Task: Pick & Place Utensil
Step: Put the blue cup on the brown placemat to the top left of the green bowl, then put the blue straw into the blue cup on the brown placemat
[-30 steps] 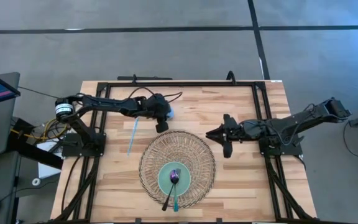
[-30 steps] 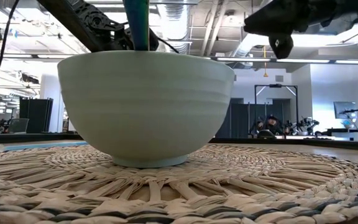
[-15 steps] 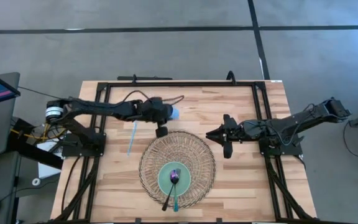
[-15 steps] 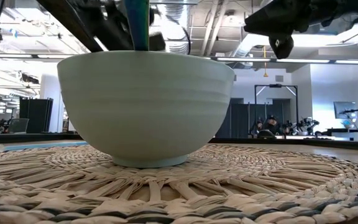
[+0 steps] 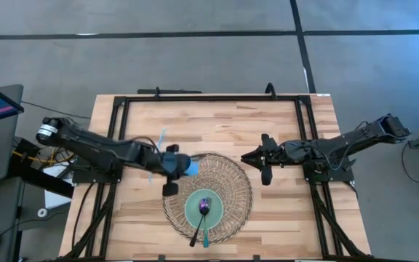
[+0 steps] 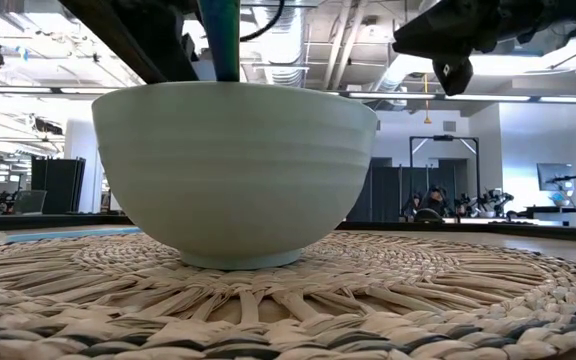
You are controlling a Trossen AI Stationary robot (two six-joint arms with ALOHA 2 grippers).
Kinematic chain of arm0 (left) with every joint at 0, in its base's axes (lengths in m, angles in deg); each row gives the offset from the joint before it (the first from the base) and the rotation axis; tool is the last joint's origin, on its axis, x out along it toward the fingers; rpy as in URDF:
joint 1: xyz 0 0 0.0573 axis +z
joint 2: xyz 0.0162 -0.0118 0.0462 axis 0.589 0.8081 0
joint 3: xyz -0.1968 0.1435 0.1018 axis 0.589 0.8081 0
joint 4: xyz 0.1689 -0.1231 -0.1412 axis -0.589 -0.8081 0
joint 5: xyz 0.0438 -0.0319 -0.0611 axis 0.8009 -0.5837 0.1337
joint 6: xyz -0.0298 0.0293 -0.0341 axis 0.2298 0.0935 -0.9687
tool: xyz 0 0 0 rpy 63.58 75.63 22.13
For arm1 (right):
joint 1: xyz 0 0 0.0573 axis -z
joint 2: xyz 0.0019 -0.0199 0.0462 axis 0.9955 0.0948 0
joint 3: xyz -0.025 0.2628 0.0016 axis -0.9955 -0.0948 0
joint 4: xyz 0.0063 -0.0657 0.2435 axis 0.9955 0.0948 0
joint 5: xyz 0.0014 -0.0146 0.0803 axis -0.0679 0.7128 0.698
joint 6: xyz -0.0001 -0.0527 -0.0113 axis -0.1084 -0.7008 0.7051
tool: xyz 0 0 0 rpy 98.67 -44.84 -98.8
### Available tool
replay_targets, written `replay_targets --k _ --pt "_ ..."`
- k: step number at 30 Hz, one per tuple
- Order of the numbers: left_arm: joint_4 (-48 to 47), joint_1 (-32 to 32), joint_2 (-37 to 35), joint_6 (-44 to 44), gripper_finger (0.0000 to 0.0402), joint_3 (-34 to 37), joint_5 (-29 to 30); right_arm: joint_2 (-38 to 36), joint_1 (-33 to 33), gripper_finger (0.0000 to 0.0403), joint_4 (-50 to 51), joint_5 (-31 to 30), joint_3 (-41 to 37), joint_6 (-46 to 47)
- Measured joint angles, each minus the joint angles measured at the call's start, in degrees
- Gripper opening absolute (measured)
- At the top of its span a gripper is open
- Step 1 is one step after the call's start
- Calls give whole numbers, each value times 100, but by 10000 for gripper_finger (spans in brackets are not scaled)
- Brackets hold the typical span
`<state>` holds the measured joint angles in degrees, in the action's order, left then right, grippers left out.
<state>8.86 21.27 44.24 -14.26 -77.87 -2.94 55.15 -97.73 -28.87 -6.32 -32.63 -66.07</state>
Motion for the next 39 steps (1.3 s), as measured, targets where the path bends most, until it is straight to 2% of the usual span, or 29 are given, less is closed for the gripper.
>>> replay_targets --k 3,12,19,26,33,39 --pt "-12 -236 280 -16 14 1 293 -1 0 56 -1 0 0 7" --pt "-6 -173 1007 -166 20 2 313 2 0 56 197 0 0 9" --pt "12 13 1161 -294 59 2 302 2 0 56 240 0 0 7" --pt "137 10 867 -292 102 2 293 2 2 56 314 0 0 -1" --pt "212 -20 54 -285 120 2 355 2 2 56 324 0 0 -4" --pt "48 -19 -752 -444 117 2 1191 2 2 56 327 0 0 0"
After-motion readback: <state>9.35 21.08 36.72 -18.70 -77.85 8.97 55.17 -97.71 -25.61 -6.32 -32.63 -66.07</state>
